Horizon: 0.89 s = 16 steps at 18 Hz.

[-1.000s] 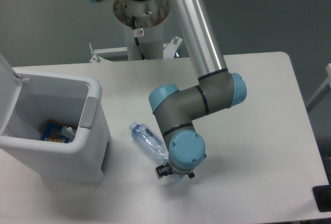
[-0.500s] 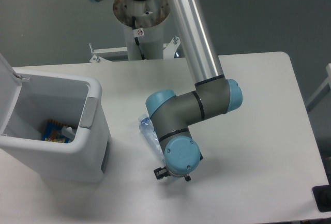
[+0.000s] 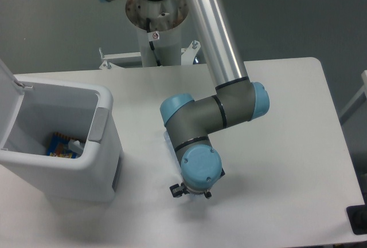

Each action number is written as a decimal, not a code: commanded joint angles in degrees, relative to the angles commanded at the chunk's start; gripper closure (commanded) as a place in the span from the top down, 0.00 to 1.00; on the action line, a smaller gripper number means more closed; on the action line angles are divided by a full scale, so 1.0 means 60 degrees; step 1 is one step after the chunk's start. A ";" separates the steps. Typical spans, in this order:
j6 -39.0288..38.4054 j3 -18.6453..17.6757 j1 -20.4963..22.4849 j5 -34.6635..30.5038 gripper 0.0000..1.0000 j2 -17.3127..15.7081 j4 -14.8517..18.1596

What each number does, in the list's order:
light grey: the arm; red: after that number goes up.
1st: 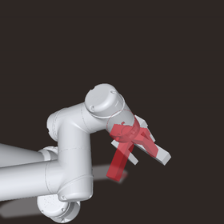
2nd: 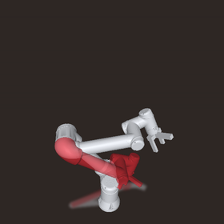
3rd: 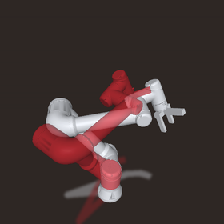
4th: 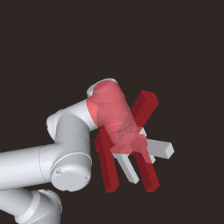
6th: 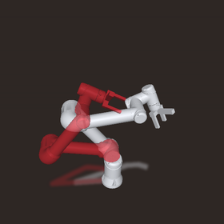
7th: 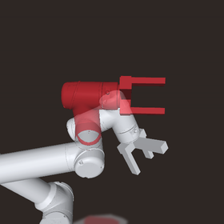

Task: Place the trash in the trash can
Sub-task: 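Lower the gripper along the bottle and close it around the bottle, then lift the clear bottle and carry it over the trash bin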

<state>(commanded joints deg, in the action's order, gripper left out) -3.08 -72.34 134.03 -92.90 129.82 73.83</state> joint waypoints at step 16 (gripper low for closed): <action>0.0015 0.0132 0.0967 0.3075 0.63 -0.2108 -0.1611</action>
<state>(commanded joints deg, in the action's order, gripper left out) -2.99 -71.54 139.83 -74.45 117.17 64.16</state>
